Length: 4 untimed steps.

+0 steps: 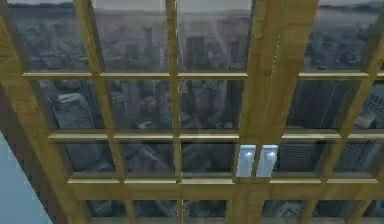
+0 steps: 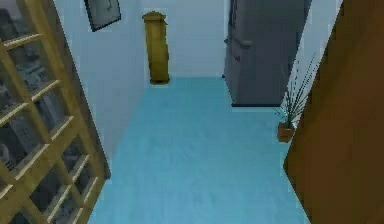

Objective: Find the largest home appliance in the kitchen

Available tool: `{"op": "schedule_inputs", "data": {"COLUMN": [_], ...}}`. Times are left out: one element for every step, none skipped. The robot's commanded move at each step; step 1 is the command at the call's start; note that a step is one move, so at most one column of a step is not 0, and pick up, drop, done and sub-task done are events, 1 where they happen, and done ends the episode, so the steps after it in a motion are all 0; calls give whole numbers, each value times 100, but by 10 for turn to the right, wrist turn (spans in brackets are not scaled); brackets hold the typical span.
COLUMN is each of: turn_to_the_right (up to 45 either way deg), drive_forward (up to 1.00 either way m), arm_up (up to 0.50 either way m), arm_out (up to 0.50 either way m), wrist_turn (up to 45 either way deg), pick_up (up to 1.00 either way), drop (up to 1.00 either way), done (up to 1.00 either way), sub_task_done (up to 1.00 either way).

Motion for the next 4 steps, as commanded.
{"op": "schedule_inputs", "data": {"turn_to_the_right": [-450, -450, -450, 0], "drive_forward": [0, 0, 0, 20], "arm_up": [0, 0, 0, 0], "arm_out": [0, 0, 0, 0], "wrist_turn": [0, 0, 0, 0], "pick_up": [0, 0, 0, 0], "drop": [0, 0, 0, 0], "done": [0, 0, 0, 0], "sub_task_done": [0, 0, 0, 0]}}
